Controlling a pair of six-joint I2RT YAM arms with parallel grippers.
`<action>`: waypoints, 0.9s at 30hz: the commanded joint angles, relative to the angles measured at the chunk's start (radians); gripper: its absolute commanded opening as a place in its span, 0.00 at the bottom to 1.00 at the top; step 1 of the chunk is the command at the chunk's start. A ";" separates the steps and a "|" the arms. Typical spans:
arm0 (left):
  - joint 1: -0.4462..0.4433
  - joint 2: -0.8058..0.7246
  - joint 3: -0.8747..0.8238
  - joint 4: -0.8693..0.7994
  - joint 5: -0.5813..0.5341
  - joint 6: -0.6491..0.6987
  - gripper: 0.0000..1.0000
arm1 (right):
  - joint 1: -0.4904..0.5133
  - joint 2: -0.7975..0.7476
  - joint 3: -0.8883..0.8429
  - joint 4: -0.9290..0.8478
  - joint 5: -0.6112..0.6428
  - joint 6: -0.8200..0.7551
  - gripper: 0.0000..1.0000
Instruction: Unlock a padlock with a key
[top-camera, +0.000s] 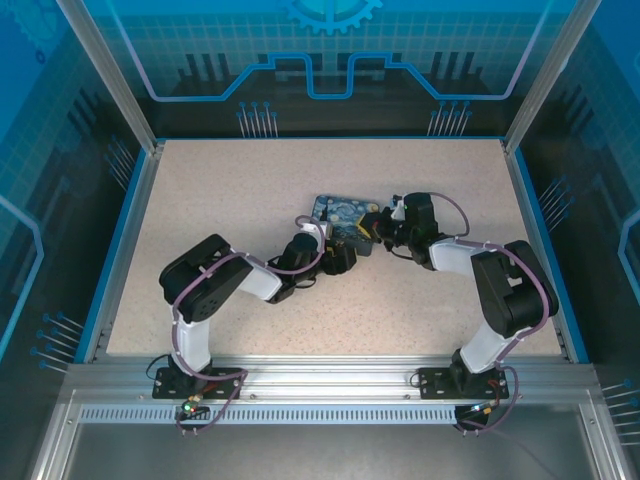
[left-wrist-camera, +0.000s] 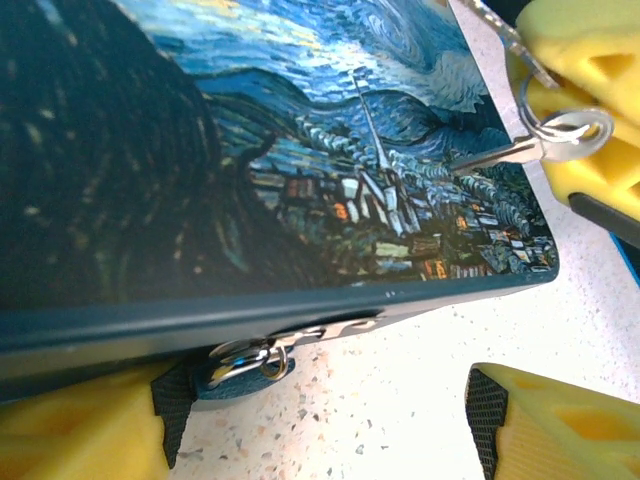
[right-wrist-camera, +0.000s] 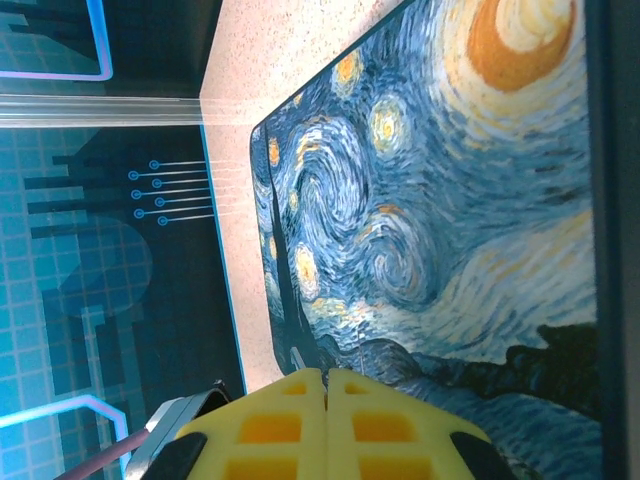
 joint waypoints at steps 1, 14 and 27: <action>-0.008 0.049 0.015 0.132 0.033 -0.089 0.73 | -0.014 -0.012 -0.001 0.021 -0.012 -0.003 0.00; -0.066 0.068 0.028 0.092 -0.093 -0.130 0.65 | -0.021 -0.019 -0.021 0.024 -0.008 -0.007 0.00; -0.078 0.107 0.094 0.039 -0.140 -0.129 0.66 | -0.036 -0.014 -0.025 0.033 -0.021 -0.001 0.00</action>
